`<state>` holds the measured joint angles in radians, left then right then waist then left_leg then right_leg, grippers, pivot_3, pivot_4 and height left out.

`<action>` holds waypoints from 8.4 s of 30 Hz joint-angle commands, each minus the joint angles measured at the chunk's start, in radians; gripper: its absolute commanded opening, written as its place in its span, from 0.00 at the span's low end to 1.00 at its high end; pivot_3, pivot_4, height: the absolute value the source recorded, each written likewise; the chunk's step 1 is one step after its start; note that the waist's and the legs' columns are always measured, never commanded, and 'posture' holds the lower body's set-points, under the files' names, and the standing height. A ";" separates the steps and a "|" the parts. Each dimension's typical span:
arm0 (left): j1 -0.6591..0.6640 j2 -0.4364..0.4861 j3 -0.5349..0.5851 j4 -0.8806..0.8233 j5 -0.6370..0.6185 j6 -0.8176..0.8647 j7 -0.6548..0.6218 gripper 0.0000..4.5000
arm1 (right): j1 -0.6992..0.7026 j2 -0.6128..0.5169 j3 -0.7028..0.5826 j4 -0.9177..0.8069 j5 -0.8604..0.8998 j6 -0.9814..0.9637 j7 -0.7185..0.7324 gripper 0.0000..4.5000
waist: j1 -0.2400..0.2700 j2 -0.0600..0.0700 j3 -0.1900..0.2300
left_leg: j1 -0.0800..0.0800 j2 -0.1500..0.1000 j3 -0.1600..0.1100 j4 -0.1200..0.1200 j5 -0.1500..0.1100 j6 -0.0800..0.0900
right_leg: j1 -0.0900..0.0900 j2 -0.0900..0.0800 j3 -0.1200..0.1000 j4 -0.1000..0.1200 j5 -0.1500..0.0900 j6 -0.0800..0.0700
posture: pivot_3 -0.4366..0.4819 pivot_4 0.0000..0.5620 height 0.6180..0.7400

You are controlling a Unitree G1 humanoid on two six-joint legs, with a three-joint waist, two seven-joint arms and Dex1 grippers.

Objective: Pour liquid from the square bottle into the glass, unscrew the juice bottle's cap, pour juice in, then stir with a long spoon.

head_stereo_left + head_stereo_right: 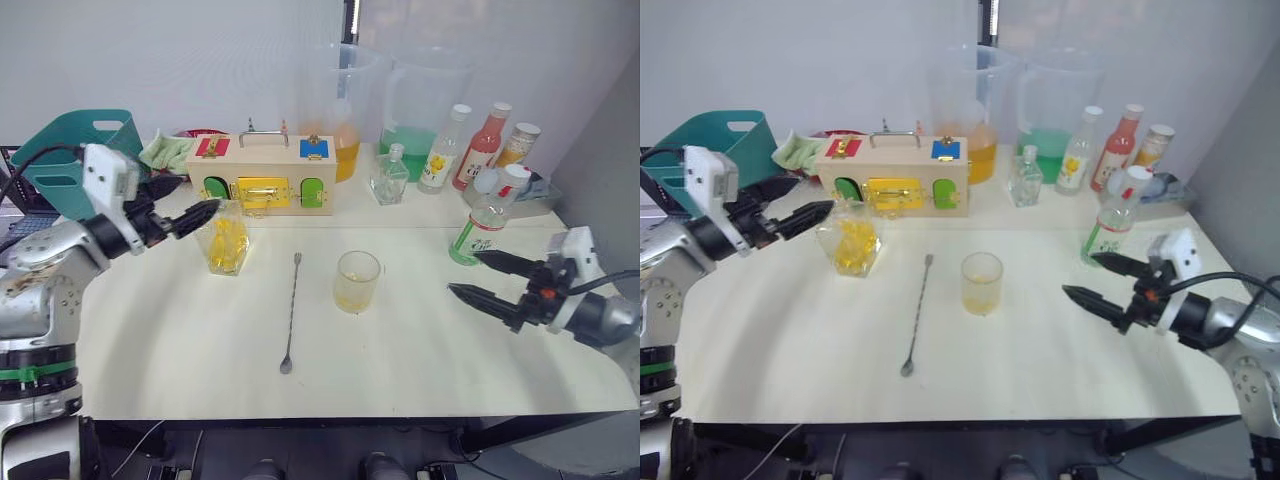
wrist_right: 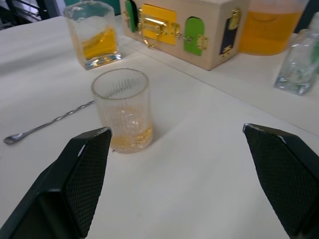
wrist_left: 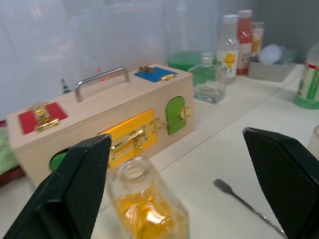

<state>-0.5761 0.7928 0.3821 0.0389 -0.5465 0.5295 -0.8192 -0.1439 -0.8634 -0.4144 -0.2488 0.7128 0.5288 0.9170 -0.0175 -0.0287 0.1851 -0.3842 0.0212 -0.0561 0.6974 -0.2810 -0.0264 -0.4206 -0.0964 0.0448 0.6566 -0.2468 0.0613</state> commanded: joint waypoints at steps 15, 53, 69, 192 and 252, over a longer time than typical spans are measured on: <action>0.304 0.185 0.098 0.534 0.118 -0.496 -0.418 0.99 | 0.211 -0.002 -0.266 0.256 -0.124 -0.215 0.045 1.00 | 0.003 0.001 -0.001 | 0.004 0.003 0.003 -0.004 0.002 0.002 | 0.006 0.002 0.000 -0.009 -0.001 -0.002 | 0.48 0.27 1.00; -0.006 0.103 -0.222 -0.068 -0.147 -0.027 -0.553 0.99 | 0.479 0.251 -0.333 -0.169 -0.023 -0.139 -0.215 1.00 | -0.013 0.004 -0.002 | 0.017 0.009 0.005 -0.016 0.004 0.000 | 0.016 0.008 0.001 -0.014 -0.001 -0.005 | 0.48 0.27 1.00; 0.189 0.086 -0.071 -0.308 -0.228 0.050 -0.389 0.99 | -0.117 0.171 -0.016 0.134 -0.237 -0.142 -0.415 1.00 | -0.016 0.004 -0.002 | 0.015 0.009 0.004 -0.017 0.004 0.000 | 0.015 0.008 0.002 -0.014 -0.001 -0.006 | 0.48 0.27 1.00; 0.401 0.117 -0.043 -0.518 -0.281 0.094 -0.278 1.00 | -0.587 0.156 0.549 0.214 -0.123 -0.199 0.666 0.99 | -0.021 0.008 0.002 | 0.003 0.012 0.002 -0.017 0.008 0.002 | -0.002 0.012 0.001 -0.009 0.000 -0.009 | 0.48 0.27 1.00; 0.003 -0.040 -0.367 -0.128 -0.110 -0.041 -0.554 1.00 | -0.072 0.302 0.282 -0.667 0.267 0.415 -0.744 0.92 | -0.007 0.007 0.001 | 0.002 0.012 0.001 -0.016 0.009 0.000 | -0.001 0.012 0.002 -0.009 0.000 -0.009 | 0.48 0.27 1.00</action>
<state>-0.5743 0.7441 -0.0171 -0.0537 -0.6526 0.5006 -1.3831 -0.1944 -0.5409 -0.1150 -0.9071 0.9491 0.9482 0.1443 -0.0245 -0.0215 0.1866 -0.3823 0.0330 -0.0551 0.6811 -0.2721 -0.0263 -0.4218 -0.0840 0.0463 0.6471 -0.2466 0.0522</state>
